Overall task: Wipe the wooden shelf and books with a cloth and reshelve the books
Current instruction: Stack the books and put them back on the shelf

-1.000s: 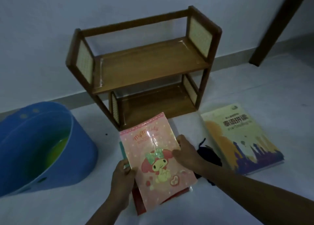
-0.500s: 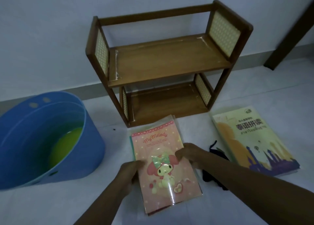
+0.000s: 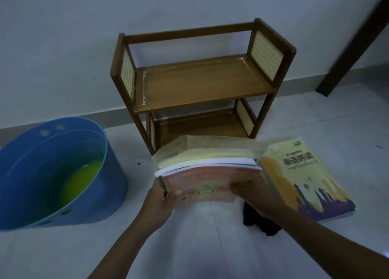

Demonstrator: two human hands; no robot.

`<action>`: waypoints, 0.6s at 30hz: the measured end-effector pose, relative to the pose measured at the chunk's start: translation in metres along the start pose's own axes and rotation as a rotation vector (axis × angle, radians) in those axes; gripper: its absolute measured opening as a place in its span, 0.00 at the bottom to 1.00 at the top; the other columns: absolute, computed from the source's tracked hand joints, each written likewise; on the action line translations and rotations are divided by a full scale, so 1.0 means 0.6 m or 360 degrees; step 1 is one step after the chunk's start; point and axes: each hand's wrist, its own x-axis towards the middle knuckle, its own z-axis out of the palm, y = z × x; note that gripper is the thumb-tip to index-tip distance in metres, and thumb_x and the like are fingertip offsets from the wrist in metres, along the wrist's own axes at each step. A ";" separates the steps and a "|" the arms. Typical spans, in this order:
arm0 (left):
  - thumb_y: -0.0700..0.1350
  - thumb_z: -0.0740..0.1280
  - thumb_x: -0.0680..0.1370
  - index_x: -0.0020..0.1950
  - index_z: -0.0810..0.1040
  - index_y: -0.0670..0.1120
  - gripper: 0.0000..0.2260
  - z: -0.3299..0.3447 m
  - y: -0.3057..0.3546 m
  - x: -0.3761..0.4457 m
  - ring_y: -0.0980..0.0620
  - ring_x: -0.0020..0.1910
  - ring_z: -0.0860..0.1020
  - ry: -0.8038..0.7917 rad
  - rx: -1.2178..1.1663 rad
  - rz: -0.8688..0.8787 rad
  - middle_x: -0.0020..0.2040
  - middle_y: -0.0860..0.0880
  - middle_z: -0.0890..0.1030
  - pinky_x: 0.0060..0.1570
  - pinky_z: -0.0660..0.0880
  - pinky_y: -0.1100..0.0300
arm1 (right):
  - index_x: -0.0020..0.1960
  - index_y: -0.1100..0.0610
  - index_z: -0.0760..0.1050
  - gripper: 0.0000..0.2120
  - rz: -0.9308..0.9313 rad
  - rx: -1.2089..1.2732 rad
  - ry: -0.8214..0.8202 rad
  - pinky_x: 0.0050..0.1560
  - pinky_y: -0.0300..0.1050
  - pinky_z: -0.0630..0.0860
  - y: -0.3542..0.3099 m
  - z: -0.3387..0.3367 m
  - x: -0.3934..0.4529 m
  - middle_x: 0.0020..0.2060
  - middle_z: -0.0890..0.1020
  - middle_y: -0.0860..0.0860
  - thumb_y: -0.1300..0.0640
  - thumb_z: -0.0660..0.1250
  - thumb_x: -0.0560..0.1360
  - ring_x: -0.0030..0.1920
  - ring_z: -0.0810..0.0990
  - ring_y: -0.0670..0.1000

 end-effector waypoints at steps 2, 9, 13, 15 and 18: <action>0.43 0.66 0.78 0.55 0.74 0.69 0.19 0.004 -0.033 -0.001 0.69 0.54 0.76 -0.0022 0.0040 -0.0070 0.52 0.73 0.77 0.47 0.75 0.73 | 0.40 0.52 0.78 0.18 0.0035 -0.0170 0.0027 0.41 0.50 0.79 0.027 0.003 -0.005 0.37 0.82 0.52 0.75 0.62 0.69 0.39 0.81 0.48; 0.67 0.69 0.68 0.63 0.73 0.59 0.27 -0.019 -0.059 -0.003 0.62 0.58 0.78 -0.0101 0.0235 -0.0234 0.57 0.64 0.80 0.57 0.78 0.56 | 0.54 0.53 0.79 0.15 0.0150 -0.0174 -0.0153 0.50 0.43 0.81 0.082 0.000 0.008 0.49 0.84 0.50 0.62 0.75 0.69 0.49 0.83 0.46; 0.53 0.77 0.64 0.67 0.54 0.70 0.42 -0.061 0.088 -0.003 0.80 0.61 0.63 0.0092 0.0419 0.0190 0.61 0.84 0.61 0.55 0.70 0.72 | 0.58 0.52 0.79 0.19 0.0116 -0.0277 -0.0157 0.54 0.50 0.80 0.098 -0.006 0.029 0.52 0.84 0.48 0.55 0.76 0.68 0.52 0.82 0.46; 0.60 0.76 0.61 0.74 0.44 0.66 0.52 -0.066 0.180 0.007 0.75 0.69 0.53 0.0057 0.0861 0.0456 0.70 0.78 0.51 0.65 0.62 0.70 | 0.59 0.52 0.79 0.22 0.0129 -0.0266 -0.0141 0.55 0.52 0.80 0.098 -0.004 0.033 0.53 0.84 0.48 0.52 0.77 0.67 0.53 0.82 0.46; 0.65 0.75 0.61 0.75 0.33 0.59 0.59 -0.025 0.225 0.042 0.52 0.76 0.56 -0.0288 0.1572 0.0422 0.78 0.56 0.55 0.74 0.58 0.48 | 0.59 0.50 0.78 0.30 0.0133 -0.0295 -0.0130 0.54 0.53 0.80 0.095 -0.002 0.034 0.52 0.84 0.48 0.37 0.74 0.60 0.53 0.82 0.47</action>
